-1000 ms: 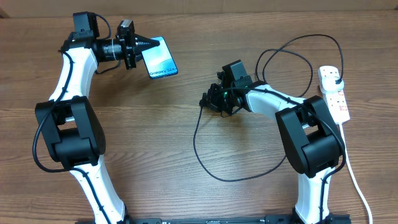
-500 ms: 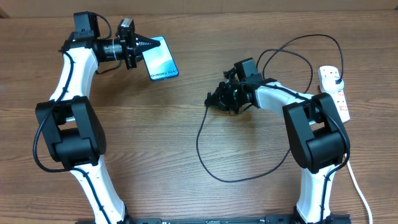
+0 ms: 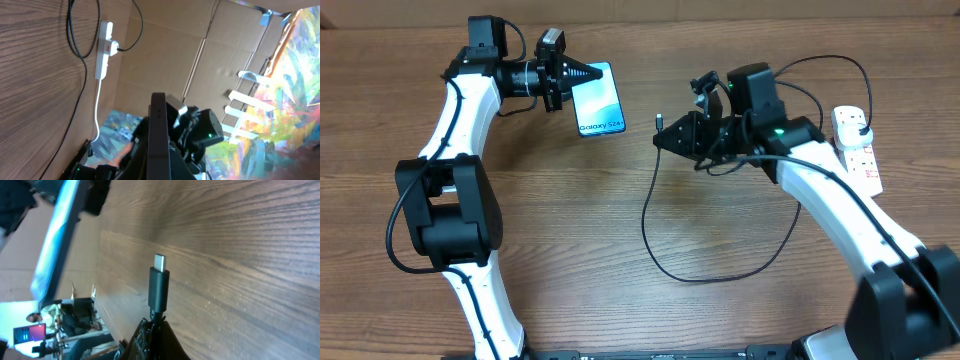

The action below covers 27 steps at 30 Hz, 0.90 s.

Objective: Plug charger to phone and switch on socket
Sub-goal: 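Lift the cable plug with the right gripper toward the phone's bottom, then push the USB-C plug up into the phone's bottom port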

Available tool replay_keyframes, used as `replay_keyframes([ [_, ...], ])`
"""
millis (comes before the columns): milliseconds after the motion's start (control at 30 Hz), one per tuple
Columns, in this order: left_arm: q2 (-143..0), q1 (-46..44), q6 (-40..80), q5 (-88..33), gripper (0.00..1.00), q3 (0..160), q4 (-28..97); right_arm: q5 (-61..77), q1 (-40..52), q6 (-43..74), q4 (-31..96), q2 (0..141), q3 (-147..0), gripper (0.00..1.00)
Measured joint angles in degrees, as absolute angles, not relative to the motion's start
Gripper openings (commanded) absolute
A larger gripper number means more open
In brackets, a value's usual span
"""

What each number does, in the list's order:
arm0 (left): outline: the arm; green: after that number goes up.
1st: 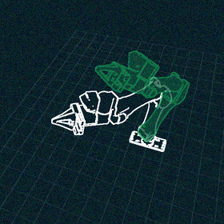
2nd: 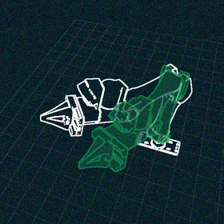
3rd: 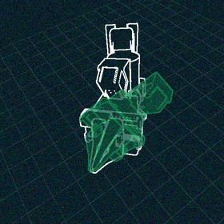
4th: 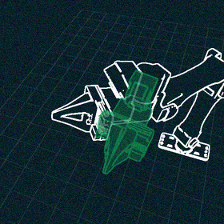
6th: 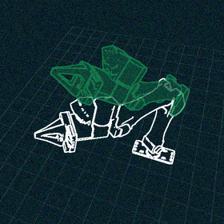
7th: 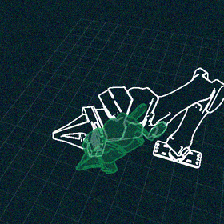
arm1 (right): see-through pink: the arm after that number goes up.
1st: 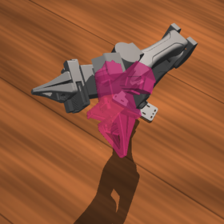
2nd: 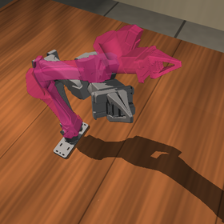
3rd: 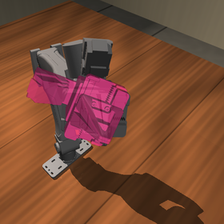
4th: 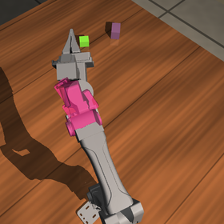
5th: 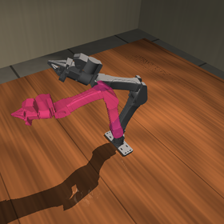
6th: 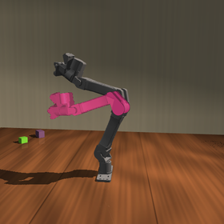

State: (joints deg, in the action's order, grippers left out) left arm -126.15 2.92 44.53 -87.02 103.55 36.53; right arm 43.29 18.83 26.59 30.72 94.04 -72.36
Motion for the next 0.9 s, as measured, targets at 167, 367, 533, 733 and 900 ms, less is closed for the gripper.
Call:
replay_keyframes([
  [167,-126.15,2.92,44.53,-87.33,0.04,103.55,36.47,43.27,18.83,24.32,36.32,89.56,-72.34,0.04],
  [367,-126.15,1.96,44.56,-87.5,0.04,103.55,35.66,43.66,19.22,23.46,37.23,84.4,-71.33,0.04],
  [533,-126.15,0.67,44.53,-87.55,0.04,103.55,35.05,46.35,21.04,23.38,34.22,82.28,-68.99,0.04],
  [733,-126.15,-0.49,44.53,-87.7,0.04,103.55,34.11,48.42,25.23,24.45,32.08,82.24,-66.94,0.04],
  [900,-126.15,-0.69,44.53,-87.72,0.04,103.55,33.43,48.77,25.91,26.3,31.86,82.24,-66.94,0.04],
])
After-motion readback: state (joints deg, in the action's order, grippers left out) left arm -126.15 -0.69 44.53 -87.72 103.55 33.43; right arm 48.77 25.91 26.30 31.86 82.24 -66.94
